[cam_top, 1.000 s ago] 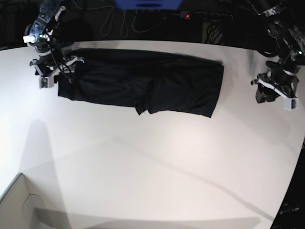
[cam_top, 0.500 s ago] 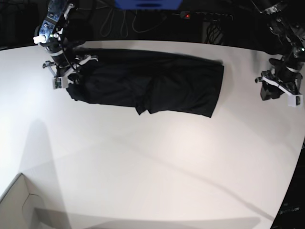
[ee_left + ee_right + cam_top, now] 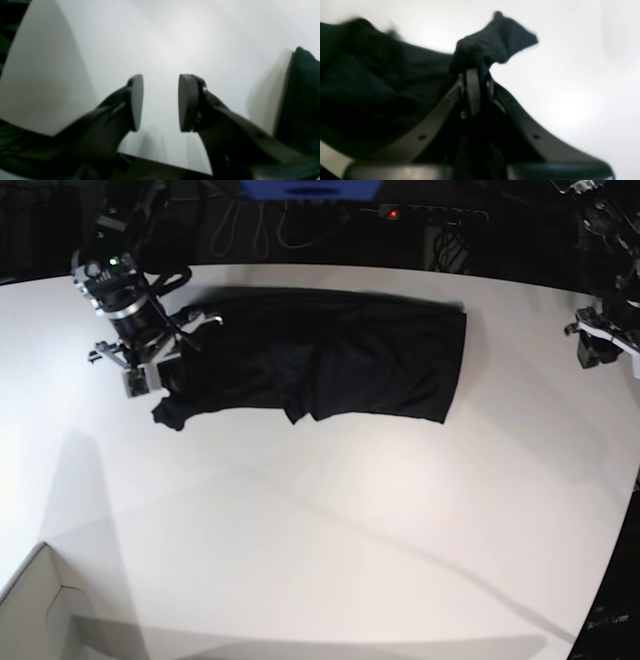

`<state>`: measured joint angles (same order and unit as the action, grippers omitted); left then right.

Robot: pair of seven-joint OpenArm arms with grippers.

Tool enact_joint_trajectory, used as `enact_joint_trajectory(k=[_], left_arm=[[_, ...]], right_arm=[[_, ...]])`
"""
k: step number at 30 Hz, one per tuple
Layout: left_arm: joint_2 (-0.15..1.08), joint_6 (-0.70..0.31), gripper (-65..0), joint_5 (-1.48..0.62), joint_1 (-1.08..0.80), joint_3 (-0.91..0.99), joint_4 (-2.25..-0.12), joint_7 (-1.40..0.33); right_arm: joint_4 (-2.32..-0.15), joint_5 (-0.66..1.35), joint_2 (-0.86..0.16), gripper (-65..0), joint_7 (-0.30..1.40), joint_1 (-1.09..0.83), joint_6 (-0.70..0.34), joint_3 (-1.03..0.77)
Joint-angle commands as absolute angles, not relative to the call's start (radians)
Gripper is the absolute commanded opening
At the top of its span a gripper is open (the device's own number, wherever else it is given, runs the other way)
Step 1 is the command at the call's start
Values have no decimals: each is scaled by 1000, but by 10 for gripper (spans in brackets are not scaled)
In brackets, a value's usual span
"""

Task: Layout the t-shirt on the table in an organized manner, then fold the t-shirt properly
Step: 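Fold the grasped end over toward the left gripper with the right gripper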

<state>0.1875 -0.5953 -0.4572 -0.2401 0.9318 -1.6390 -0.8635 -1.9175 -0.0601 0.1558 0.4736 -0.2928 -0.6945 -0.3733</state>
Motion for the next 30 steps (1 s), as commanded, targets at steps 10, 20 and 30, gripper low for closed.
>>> enact_joint_trajectory(k=[10, 20, 30], left_arm=[[196, -596, -420, -463, -237, 799, -1649, -843], [194, -593, -420, -463, -214, 622, -1647, -842], [194, -584, -420, -461, -151, 455, -1506, -842]], right_arm=[[-2023, -47, 157, -650, 447, -309, -698, -151], [-2022, -47, 157, -650, 443, -271, -698, 108], [-2012, -48, 157, -650, 450, -173, -641, 300]])
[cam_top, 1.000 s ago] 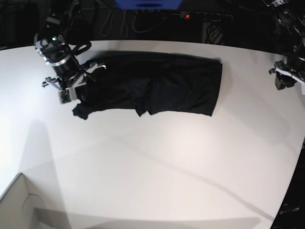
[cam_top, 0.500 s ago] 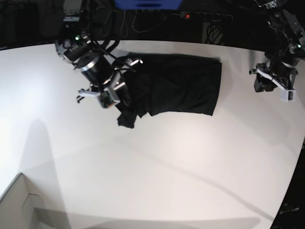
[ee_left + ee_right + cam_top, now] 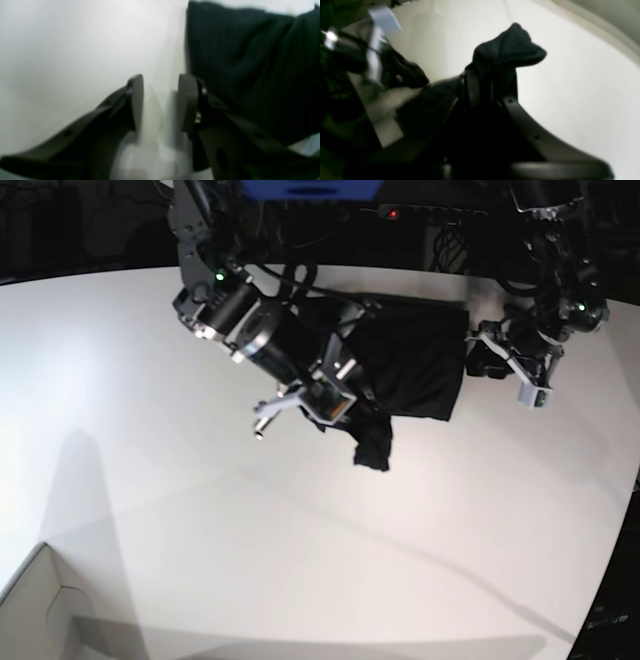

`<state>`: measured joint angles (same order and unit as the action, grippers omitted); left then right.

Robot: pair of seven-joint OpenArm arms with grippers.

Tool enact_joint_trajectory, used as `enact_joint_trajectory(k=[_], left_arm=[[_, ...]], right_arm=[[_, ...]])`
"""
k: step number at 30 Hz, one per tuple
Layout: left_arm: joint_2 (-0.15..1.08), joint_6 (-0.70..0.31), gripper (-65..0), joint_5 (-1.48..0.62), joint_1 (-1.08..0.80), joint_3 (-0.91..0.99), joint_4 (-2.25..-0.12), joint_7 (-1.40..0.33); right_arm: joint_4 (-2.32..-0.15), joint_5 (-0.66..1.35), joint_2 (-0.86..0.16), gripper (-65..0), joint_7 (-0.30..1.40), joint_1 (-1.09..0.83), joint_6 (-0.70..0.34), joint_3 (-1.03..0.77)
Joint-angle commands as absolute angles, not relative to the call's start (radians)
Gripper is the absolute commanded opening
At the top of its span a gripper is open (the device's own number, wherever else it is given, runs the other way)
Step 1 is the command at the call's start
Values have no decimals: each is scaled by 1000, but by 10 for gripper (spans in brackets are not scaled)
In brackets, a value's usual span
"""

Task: Layout the t-shirt on the table in an organized manner, then fold the t-shirt properly
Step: 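Fold the grasped end over toward the left gripper with the right gripper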

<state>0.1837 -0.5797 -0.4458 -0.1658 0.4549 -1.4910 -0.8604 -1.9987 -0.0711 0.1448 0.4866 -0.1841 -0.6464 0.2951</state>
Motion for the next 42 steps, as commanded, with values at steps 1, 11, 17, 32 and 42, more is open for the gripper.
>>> enact_joint_trajectory(k=[1, 11, 17, 32, 42], left_arm=[[194, -584, -420, -461, -143, 440, -1503, -842], [194, -587, -420, -463, -142, 407, -1503, -848], [205, -595, -420, -470, -168, 446, -1504, -849], [197, -596, -420, -470, -302, 685, -1739, -851], [203, -598, -420, -470, -318, 779, -1733, -851]], right_arm=[[-2003, -48, 157, -650, 450, -160, -633, 317], [-1799, -48, 157, -650, 443, -59, -630, 450], [-1687, -48, 157, -650, 443, 7, -630, 470], [-1489, -42, 157, -463, 443, 125, -630, 559], [-1722, -41, 157, -256, 450, 44, -630, 524]])
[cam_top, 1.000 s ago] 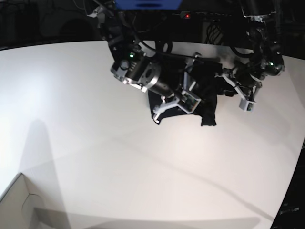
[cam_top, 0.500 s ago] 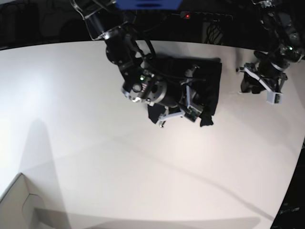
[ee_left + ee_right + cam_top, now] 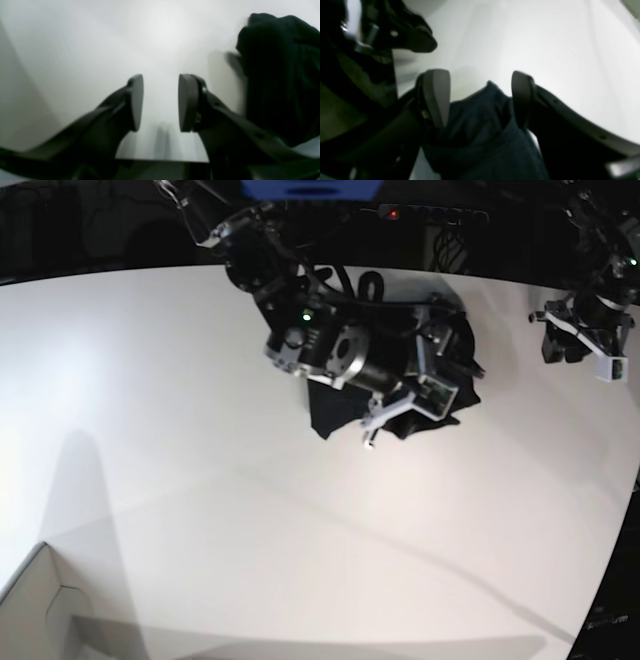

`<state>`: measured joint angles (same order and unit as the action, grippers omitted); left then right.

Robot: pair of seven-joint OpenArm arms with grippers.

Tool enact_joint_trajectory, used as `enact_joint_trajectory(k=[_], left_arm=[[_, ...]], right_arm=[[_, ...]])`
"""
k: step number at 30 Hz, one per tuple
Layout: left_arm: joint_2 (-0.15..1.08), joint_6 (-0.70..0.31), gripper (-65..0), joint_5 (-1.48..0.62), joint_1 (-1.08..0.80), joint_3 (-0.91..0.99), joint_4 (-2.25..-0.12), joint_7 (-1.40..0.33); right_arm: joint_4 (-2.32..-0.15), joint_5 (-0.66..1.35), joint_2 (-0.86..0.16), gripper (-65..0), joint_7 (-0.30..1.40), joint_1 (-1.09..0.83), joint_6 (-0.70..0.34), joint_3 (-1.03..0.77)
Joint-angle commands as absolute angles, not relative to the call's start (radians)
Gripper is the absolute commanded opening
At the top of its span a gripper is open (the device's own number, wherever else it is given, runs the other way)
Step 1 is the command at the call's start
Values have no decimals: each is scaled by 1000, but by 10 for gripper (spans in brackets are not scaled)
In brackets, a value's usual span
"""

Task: Layout the t-shirt on the table in an organized manner, then fold the t-shirt properly
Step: 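Fold the grasped end over toward the left gripper with the right gripper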

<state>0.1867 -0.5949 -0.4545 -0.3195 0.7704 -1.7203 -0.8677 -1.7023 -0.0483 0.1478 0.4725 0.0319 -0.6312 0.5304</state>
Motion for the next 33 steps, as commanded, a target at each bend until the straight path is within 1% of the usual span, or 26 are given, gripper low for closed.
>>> enact_joint_trajectory(k=[1, 6, 9, 12, 18, 21, 23, 28, 31, 33], left_arm=[[203, -598, -420, -470, -320, 785, -1733, -851], [205, -598, -420, -470, -320, 812, -1732, -851], [205, -598, -419, -470, -320, 831, -1732, -851], [209, -598, -419, -470, -318, 832, -1732, -851], [222, -598, -419, -470, -320, 837, -1736, -851], [223, -598, -419, -470, -321, 837, -1733, -851], [223, -598, -419, -470, -335, 839, -1736, -851], [223, -598, -419, -470, -351, 839, -1742, -851], [220, -598, -419, -470, -352, 840, -1741, -851], [219, -598, -419, -470, -352, 840, -1741, -851]], right_arm=[[-1741, -42, 157, -256, 450, 27, -630, 496], [-1770, -45, 157, -257, 450, -39, -630, 318], [-1770, -45, 148, -257, 450, -70, -633, 259], [-1761, -45, 111, -254, 450, -77, -631, 255], [-1710, -47, 74, -256, 450, -74, -630, 246], [-1647, -47, 73, -258, 446, -68, -628, 246], [-1601, -48, 71, -258, 443, -68, -621, 222], [-1529, -47, 68, -258, 437, -54, -549, 137], [-1514, -45, 38, -258, 415, -56, -544, 94], [-1518, -44, 36, -258, 407, -58, -544, 79]])
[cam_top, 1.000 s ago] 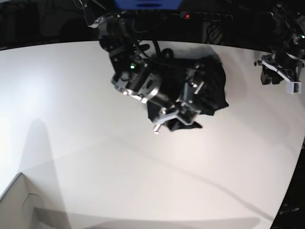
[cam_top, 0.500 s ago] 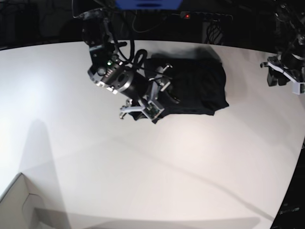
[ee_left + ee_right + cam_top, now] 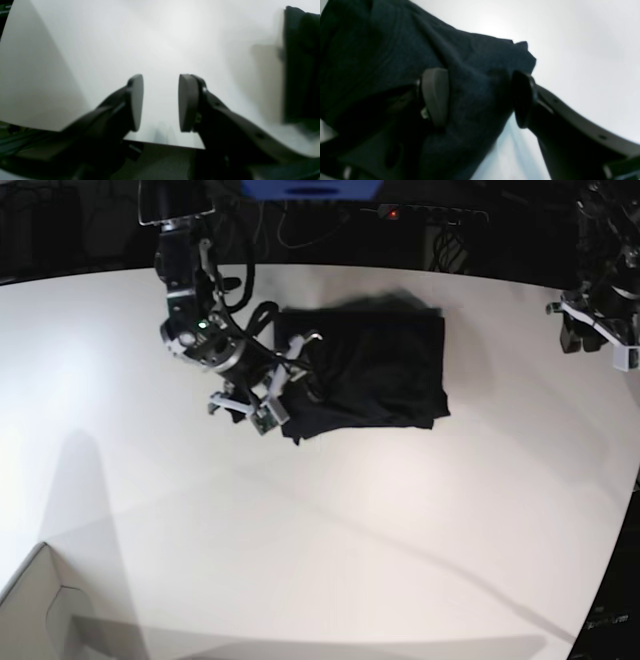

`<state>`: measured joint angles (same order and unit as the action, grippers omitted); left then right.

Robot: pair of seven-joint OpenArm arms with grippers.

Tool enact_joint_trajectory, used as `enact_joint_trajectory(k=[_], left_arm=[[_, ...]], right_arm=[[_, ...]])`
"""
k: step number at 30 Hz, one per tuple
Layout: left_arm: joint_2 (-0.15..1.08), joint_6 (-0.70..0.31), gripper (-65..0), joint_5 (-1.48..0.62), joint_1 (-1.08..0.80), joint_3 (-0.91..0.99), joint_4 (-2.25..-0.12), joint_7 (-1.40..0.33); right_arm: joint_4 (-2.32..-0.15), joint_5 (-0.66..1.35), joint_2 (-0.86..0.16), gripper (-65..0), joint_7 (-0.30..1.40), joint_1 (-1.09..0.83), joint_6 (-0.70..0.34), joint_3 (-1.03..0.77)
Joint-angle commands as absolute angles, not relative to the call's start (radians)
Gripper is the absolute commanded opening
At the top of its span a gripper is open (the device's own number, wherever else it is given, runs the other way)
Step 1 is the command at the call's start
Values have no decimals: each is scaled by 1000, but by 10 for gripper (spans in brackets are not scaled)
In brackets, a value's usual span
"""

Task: Layout the t-shirt on the table in an organized manner, then fold the t-shirt properly
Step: 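Fold the grasped end over toward the left gripper with the right gripper, then release the fold and grasp the bundle's edge with the left gripper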

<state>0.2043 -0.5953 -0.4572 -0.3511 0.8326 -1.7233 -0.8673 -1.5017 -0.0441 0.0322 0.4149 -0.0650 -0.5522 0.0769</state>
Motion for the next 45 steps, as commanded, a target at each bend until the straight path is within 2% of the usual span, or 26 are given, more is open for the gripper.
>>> enact_joint_trajectory(k=[1, 8, 15, 21, 23, 28, 33, 36, 45], left_arm=[[219, -598, -419, -470, -351, 840, -1742, -851], [217, -598, -419, -483, -346, 839, -1753, -851], [223, -596, -416, -690, -343, 826, -1788, -851], [214, -584, -414, -713, -262, 653, -1776, -851], [197, -584, -374, -714, -240, 605, -1773, -851], [165, -595, -143, -714, -176, 460, -1692, -849], [159, -595, -17, -714, -127, 344, -1593, -842], [159, -593, 0, -714, -104, 314, -1532, -840], [156, -584, 0, -713, -35, 240, -1362, -820]], right_arm=[[-1524, -44, 36, -258, 407, -58, -544, 68], [-1685, -41, 39, -258, 406, -119, -544, 59], [-1859, -41, 36, -256, 407, -163, -544, 56], [-1905, -41, 22, -256, 414, -228, -545, -28], [-1906, -41, 16, -256, 409, -251, -545, -68], [-1906, -41, -7, -256, 412, -282, -561, -170], [-1906, -42, -4, -257, 414, -297, -651, -289], [-1906, -42, -1, -258, 414, -300, -697, -340], [-1906, -44, -1, -258, 414, -302, -698, -424]])
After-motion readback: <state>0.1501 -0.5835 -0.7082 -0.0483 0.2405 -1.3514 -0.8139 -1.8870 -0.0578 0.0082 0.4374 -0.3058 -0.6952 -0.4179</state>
